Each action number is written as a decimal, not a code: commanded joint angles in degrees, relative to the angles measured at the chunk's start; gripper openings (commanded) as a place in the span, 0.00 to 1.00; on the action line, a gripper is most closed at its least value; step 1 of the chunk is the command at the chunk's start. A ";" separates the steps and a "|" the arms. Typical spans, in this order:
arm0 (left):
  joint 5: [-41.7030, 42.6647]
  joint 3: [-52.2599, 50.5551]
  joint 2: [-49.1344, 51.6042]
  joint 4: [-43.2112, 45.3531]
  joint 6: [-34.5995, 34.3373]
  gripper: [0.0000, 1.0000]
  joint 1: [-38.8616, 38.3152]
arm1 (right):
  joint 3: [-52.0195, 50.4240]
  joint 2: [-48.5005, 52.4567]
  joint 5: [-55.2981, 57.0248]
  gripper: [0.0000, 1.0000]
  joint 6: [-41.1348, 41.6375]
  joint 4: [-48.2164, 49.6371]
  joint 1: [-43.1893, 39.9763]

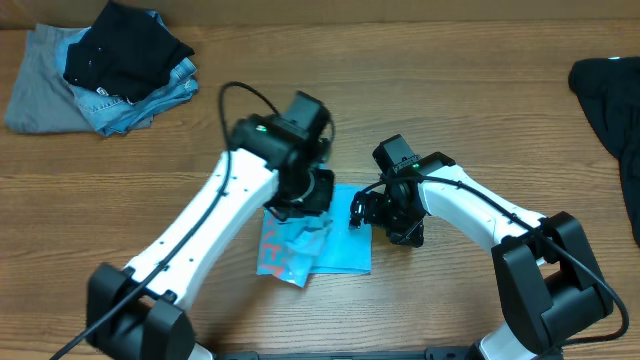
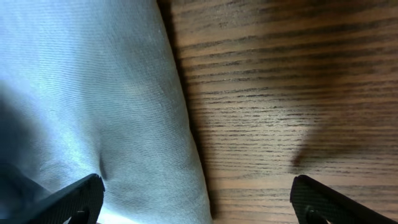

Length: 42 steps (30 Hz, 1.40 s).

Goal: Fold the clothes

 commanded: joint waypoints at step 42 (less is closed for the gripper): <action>-14.69 6.75 6.23 -13.68 1.55 1.00 31.39 | 21.16 -5.53 4.42 1.00 -6.12 -12.28 -2.01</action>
